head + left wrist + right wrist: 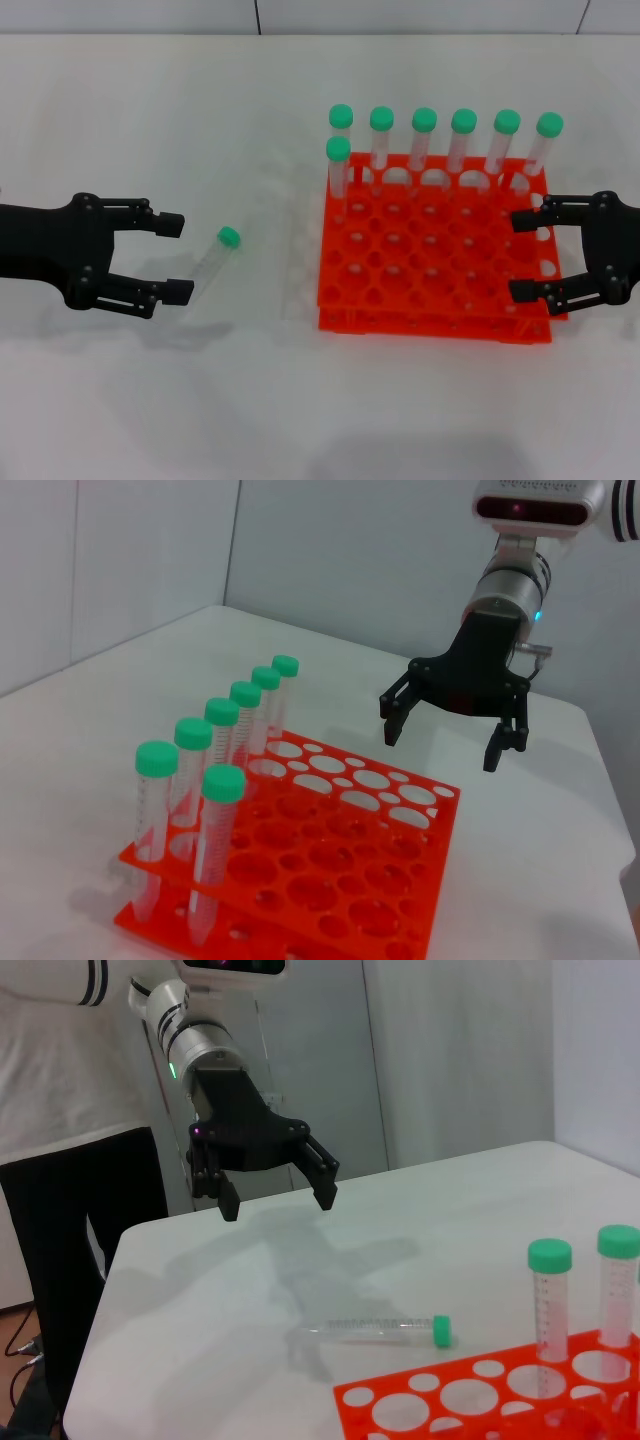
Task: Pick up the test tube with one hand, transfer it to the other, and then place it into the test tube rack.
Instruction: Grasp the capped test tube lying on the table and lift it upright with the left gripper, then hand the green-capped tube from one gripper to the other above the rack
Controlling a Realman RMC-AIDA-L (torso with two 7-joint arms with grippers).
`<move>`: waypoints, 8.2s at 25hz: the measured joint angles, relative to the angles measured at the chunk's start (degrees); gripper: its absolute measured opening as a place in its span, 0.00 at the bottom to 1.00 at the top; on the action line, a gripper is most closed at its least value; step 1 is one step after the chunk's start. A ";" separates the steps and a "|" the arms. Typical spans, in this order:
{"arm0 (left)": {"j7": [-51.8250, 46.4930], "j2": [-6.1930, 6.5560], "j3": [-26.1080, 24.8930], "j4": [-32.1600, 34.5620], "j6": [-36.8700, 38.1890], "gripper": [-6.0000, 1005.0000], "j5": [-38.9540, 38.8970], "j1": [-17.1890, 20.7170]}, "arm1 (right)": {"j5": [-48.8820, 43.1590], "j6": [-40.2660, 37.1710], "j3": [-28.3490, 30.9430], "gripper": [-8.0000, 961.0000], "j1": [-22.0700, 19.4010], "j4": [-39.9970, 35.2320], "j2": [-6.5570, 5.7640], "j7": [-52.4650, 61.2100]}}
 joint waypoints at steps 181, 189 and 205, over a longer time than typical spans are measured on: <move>-0.65 -7.81 14.85 -11.08 -26.04 0.20 -5.82 -19.43 | 22.81 -0.27 13.46 0.85 3.01 20.00 8.40 -7.89; 0.37 -8.50 14.86 -11.04 -25.92 0.20 -5.95 -19.39 | 24.39 -1.10 13.22 0.84 3.62 25.92 8.66 -14.33; 0.89 -9.12 14.85 -10.99 -25.69 0.20 -6.08 -19.37 | 24.24 1.18 12.10 0.84 5.02 28.08 8.70 -16.32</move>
